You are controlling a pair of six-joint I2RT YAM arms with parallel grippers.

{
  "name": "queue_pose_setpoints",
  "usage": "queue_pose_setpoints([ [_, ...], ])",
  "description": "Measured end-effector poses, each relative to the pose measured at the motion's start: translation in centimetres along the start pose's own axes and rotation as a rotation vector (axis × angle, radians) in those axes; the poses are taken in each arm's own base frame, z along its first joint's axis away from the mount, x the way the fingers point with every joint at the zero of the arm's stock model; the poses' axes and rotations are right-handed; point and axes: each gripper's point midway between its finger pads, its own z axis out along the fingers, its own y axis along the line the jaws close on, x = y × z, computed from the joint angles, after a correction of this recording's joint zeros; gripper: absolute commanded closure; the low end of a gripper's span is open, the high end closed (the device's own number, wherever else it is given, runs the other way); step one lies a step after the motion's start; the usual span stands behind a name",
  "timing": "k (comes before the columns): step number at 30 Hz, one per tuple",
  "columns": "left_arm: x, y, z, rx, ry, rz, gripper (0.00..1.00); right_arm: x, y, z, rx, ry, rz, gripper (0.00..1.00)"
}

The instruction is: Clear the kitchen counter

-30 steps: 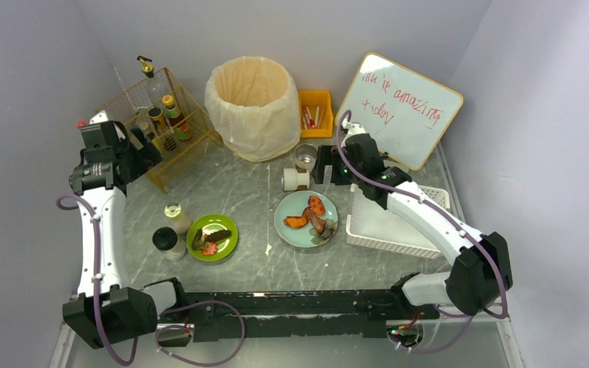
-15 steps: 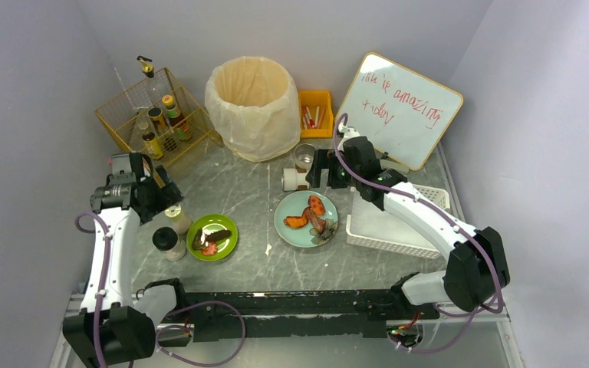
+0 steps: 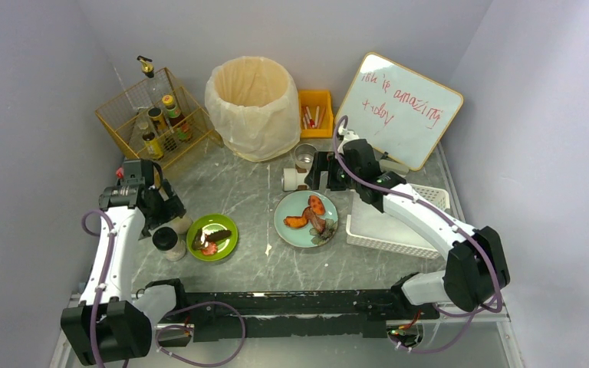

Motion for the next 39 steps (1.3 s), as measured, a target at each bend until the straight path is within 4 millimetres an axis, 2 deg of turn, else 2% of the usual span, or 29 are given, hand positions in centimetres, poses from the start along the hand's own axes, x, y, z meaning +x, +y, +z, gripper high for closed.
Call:
queue_pose_setpoints([
  [7,2.2,1.4,1.0,-0.063,0.066,-0.001,0.08,0.9,-0.3,0.3,0.004,0.021,0.014,0.00],
  [13,3.7,1.9,1.6,-0.080,0.112,-0.001,0.22,1.0,-0.4,0.5,0.004,0.025,0.015,0.00],
  [18,3.7,1.9,1.5,-0.078,0.110,-0.001,0.39,1.1,-0.3,0.7,0.003,0.030,0.016,0.00],
  [31,3.0,1.5,1.8,-0.063,0.083,-0.005,0.67,1.2,-0.4,0.7,0.003,0.032,0.016,0.00],
  [39,1.9,0.8,2.4,-0.060,0.080,0.005,0.93,1.2,-0.4,0.7,0.004,0.032,0.014,0.00],
])
